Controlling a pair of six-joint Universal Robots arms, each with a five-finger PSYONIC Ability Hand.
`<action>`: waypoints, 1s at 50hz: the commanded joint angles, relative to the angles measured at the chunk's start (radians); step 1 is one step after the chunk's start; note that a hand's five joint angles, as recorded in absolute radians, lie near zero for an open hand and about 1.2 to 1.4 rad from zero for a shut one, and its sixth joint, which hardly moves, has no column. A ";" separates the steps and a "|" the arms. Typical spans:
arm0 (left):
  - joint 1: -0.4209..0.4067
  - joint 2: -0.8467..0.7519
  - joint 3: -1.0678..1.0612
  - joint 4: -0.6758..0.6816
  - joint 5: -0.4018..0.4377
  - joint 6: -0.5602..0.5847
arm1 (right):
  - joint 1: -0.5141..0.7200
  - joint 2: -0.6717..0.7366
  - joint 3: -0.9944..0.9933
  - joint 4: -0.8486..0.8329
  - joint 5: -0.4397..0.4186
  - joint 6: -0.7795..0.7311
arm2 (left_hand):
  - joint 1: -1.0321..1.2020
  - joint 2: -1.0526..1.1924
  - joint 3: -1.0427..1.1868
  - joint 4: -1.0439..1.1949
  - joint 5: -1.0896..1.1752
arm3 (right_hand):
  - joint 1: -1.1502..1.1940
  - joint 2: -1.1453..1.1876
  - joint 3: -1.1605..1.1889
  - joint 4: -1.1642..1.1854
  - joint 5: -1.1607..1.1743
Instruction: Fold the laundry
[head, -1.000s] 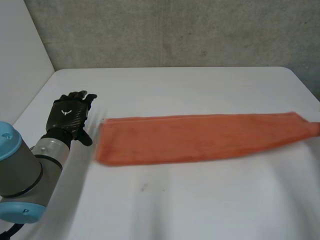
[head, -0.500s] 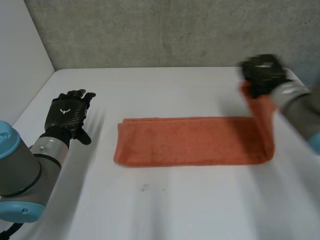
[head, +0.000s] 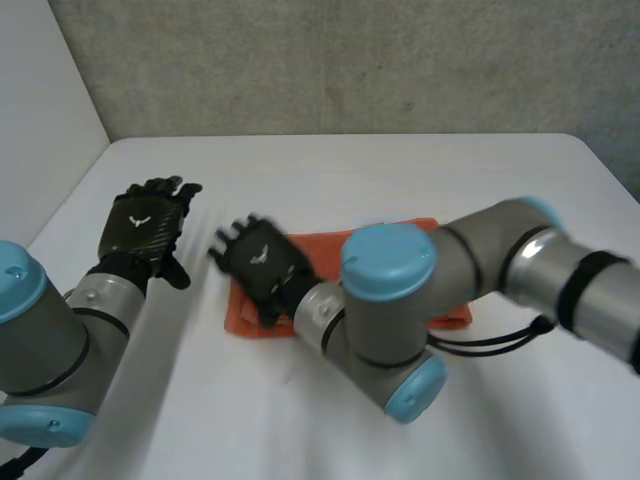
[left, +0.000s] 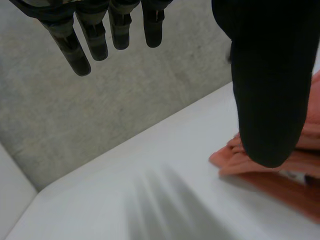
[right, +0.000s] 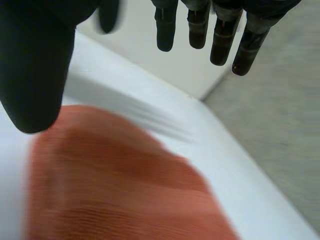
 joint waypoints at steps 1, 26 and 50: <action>-0.110 -0.001 0.066 0.000 0.002 -0.005 | -0.160 -0.257 0.201 0.006 0.125 0.133 | -0.010 0.010 0.007 0.005 -0.032 | -0.042 -0.058 -0.058 -0.067 -0.084; -0.278 -0.145 0.211 -0.003 -0.027 0.000 | -0.578 -0.270 0.621 -0.137 -0.048 0.172 | -0.010 0.010 0.007 0.005 -0.032 | 1.180 1.164 1.164 1.155 1.137; -0.054 0.130 0.054 -0.123 -0.088 -0.052 | 0.017 0.062 -0.037 0.084 -0.062 0.181 | -0.010 0.010 0.007 0.005 -0.032 | 1.180 1.164 1.164 1.155 1.137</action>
